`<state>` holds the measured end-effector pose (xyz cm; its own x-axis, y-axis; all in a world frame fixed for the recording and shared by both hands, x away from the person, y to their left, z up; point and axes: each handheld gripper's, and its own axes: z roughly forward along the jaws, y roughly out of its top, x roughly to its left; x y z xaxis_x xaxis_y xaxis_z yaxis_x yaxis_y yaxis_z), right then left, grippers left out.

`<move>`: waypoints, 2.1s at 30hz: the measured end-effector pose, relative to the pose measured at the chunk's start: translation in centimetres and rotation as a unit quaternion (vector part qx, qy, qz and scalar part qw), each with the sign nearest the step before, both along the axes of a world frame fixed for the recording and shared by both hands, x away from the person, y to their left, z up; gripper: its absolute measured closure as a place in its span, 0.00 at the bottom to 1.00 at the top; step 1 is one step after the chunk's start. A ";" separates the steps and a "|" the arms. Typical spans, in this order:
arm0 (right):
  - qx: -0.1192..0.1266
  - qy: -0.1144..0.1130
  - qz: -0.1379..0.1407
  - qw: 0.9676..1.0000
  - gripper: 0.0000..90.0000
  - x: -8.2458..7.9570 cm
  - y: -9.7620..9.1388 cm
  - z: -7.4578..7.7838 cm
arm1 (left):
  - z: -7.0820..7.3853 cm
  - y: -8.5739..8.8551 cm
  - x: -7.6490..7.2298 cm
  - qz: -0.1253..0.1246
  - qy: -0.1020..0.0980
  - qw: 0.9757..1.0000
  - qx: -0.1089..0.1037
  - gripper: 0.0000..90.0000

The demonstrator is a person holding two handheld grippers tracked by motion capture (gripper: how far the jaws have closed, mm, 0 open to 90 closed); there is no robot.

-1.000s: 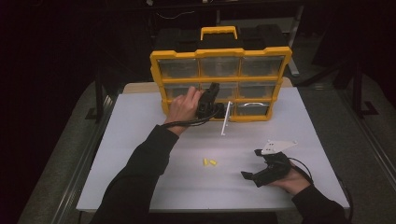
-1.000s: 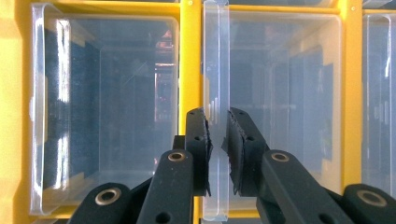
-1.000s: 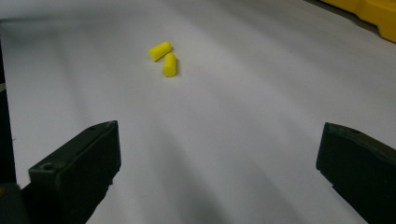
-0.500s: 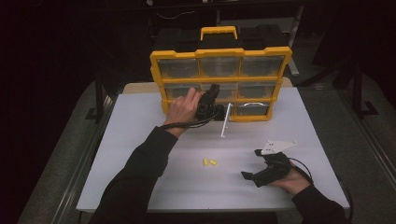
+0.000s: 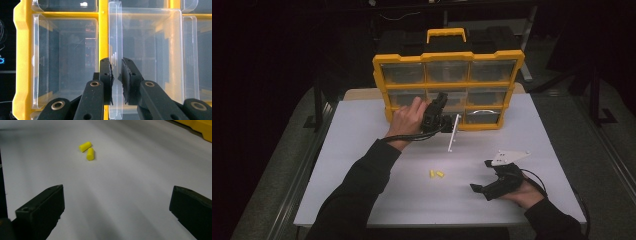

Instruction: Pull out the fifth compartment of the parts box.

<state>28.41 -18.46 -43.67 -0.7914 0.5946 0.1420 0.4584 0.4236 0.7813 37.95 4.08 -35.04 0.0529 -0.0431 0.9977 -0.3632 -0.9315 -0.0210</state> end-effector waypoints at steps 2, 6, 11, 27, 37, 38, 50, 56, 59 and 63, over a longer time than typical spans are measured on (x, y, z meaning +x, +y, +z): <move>0.000 0.000 0.000 1.000 0.00 0.0 0.0 0.0 | 0.0 0.1 -0.2 -0.002 0.001 1.000 -0.001 0.89; 0.000 0.000 0.000 1.000 0.00 0.0 0.0 0.0 | 0.0 0.2 -0.6 -0.005 -0.001 1.000 0.000 0.89; 0.001 0.001 0.000 1.000 0.00 0.0 0.0 0.0 | -0.1 0.3 -0.9 -0.008 -0.001 1.000 0.000 0.89; 0.001 0.001 -0.001 1.000 0.00 0.0 0.0 0.0 | -0.2 0.6 -2.1 -0.017 -0.002 1.000 -0.002 0.89; 0.000 0.000 -0.002 1.000 0.00 0.0 0.0 0.0 | -0.2 0.7 -2.9 -0.023 -0.003 1.000 -0.002 0.89; 0.001 0.001 -0.002 1.000 0.00 0.0 0.0 0.0 | -0.2 0.7 -3.0 -0.021 -0.004 1.000 -0.001 0.89; 0.001 0.000 -0.003 1.000 0.00 0.0 0.0 0.0 | -0.3 0.9 -4.1 -0.028 -0.006 1.000 0.000 0.89; 0.000 0.000 -0.003 1.000 0.00 0.0 0.0 0.0 | -0.3 1.0 -4.7 -0.030 -0.007 1.000 -0.001 0.89; 0.000 0.000 -0.004 1.000 0.00 0.0 0.0 0.0 | -0.4 1.1 -4.9 -0.032 -0.008 0.999 -0.002 0.89; 0.000 0.000 -0.004 1.000 0.00 0.0 0.0 0.0 | -0.4 1.2 -5.2 -0.032 -0.010 0.999 0.000 0.89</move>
